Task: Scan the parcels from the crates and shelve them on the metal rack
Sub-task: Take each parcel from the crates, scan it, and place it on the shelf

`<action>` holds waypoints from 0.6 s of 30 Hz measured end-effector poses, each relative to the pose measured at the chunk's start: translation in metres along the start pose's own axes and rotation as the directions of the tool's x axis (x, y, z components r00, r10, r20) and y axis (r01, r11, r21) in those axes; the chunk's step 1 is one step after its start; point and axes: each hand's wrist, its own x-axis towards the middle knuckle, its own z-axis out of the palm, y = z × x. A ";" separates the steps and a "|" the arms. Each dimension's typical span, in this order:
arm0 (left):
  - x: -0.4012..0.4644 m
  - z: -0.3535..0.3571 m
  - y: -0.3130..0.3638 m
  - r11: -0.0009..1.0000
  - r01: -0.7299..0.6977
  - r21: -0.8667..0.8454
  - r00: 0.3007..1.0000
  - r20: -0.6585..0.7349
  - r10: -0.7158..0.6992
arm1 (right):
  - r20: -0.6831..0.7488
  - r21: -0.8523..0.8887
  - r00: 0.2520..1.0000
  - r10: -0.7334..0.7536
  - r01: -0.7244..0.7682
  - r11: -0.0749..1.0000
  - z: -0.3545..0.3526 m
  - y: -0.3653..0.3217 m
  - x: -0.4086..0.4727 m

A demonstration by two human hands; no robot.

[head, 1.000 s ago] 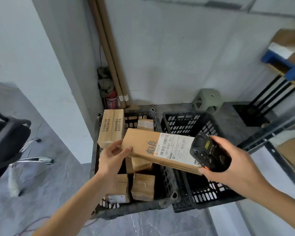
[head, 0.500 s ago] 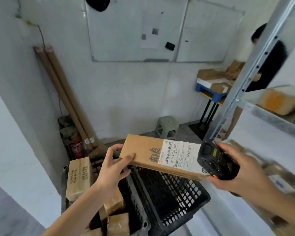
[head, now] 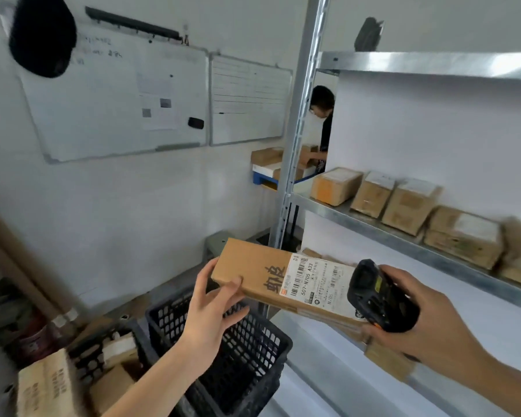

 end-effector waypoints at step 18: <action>-0.131 0.240 -0.013 0.969 -0.211 0.128 0.936 0.313 0.163 | 0.012 -0.384 0.980 0.198 -0.178 0.906 -0.214 0.021 -0.221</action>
